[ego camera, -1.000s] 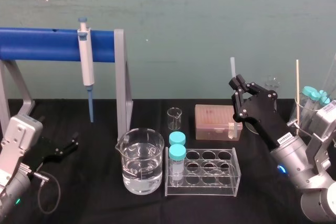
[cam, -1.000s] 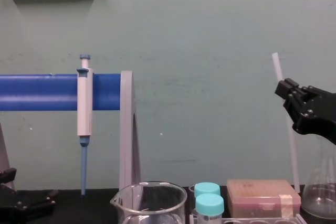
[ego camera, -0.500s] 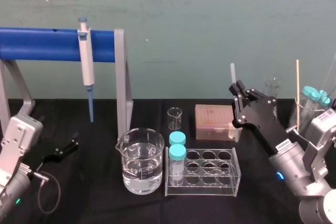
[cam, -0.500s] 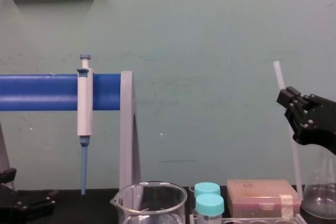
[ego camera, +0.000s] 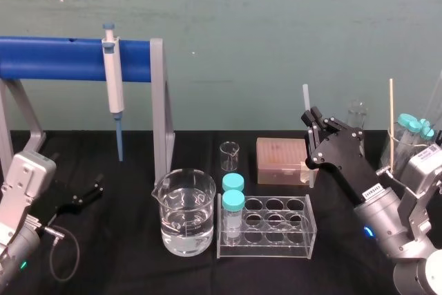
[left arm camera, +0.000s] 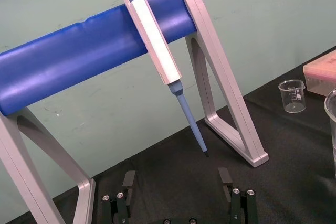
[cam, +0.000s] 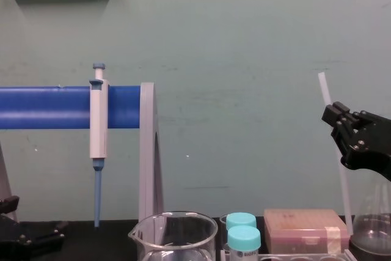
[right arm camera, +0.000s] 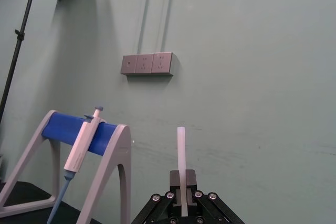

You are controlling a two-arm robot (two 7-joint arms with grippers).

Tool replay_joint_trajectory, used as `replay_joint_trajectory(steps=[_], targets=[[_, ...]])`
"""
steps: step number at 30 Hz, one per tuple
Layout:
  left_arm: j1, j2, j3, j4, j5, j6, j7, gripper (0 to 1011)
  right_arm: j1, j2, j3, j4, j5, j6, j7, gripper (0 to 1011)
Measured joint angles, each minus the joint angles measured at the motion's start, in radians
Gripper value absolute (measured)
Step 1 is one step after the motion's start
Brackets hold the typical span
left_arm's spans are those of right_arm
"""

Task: Pick up the stirring rod with one hand, then place it down.

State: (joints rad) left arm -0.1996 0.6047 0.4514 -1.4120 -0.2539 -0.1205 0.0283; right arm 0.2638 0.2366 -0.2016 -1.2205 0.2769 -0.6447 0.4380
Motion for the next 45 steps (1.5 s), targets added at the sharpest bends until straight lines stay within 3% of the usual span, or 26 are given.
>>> replay_joint_trajectory(steps=[45], targets=[[0.0, 0.0, 0.0, 0.0, 0.0, 0.0, 0.0, 1000, 0.002, 0.001, -0.001, 0.0, 0.005, 0.0, 0.002, 56]])
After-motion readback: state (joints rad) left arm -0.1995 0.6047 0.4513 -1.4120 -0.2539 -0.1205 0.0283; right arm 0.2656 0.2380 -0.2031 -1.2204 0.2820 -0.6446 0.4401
